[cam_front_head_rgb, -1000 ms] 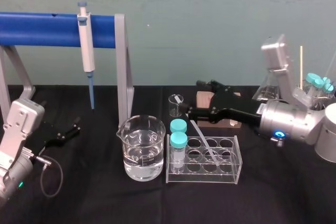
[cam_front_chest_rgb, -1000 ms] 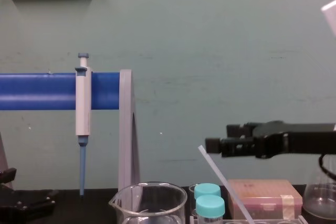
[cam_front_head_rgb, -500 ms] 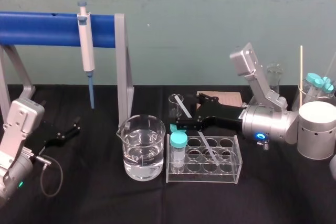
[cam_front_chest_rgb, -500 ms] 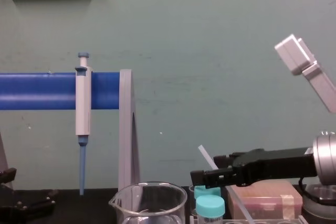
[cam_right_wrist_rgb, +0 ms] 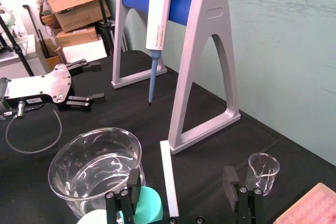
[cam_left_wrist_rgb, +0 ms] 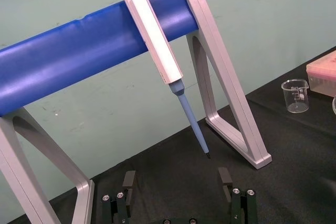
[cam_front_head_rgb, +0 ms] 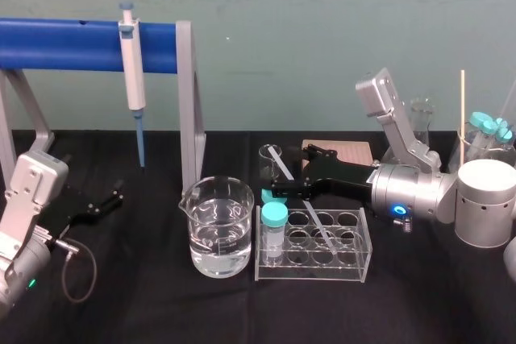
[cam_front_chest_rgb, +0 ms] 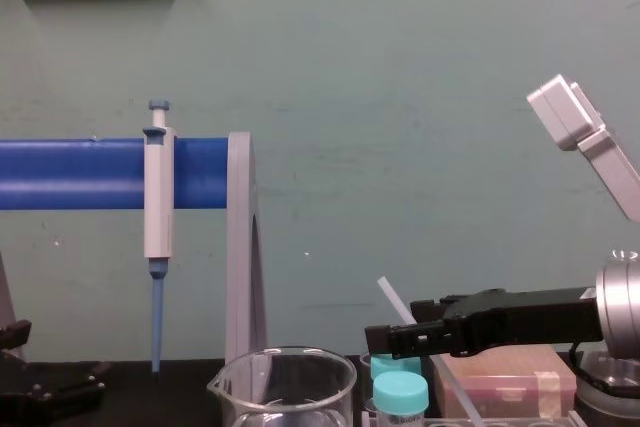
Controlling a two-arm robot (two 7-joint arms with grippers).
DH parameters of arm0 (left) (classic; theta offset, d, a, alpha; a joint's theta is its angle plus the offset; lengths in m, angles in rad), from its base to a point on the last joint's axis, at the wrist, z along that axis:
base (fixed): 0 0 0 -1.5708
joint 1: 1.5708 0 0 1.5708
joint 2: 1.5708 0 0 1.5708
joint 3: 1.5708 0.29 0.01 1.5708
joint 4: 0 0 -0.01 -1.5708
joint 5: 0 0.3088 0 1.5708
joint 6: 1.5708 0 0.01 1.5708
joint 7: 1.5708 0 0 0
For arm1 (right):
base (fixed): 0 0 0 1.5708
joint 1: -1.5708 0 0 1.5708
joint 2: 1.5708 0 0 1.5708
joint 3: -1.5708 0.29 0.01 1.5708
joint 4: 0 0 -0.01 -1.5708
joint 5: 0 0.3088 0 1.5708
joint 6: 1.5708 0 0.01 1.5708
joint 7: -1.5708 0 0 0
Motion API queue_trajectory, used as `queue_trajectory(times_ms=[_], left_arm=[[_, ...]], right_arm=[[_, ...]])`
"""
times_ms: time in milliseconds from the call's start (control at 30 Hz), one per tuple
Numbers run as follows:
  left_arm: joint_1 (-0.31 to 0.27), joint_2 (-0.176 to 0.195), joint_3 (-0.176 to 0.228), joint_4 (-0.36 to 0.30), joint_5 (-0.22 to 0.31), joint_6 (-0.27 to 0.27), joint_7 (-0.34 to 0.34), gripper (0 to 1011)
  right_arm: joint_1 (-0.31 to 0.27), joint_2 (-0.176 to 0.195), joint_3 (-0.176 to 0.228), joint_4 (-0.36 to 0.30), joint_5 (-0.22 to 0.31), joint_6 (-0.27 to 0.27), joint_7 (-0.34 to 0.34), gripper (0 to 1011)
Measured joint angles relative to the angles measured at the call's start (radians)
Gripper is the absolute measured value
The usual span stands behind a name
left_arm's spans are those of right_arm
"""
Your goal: Pick up the stirring rod with one hand, then place it down.
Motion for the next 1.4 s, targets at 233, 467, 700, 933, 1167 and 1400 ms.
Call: queue_trajectory(times_ms=[233,467,700,933,1167,1400], left_arm=[[0.0,0.0,0.0,0.0,0.0,0.0,0.0,1000],[0.0,0.0,0.0,0.0,0.0,0.0,0.0,1000],[0.0,0.0,0.0,0.0,0.0,0.0,0.0,1000],[0.0,0.0,0.0,0.0,0.0,0.0,0.0,1000],[0.0,0.0,0.0,0.0,0.0,0.0,0.0,1000],[0.0,0.0,0.0,0.0,0.0,0.0,0.0,1000]], right_arm=[[0.0,0.0,0.0,0.0,0.0,0.0,0.0,1000],[0.0,0.001,0.0,0.0,0.0,0.001,0.0,929],[0.001,0.001,-0.001,-0.001,0.0,0.002,0.0,744],[0.001,0.001,-0.001,-0.001,0.0,0.002,0.0,507],[0.001,0.001,-0.001,-0.002,0.0,0.002,0.0,281],[0.001,0.001,-0.001,-0.002,0.0,0.002,0.0,81]])
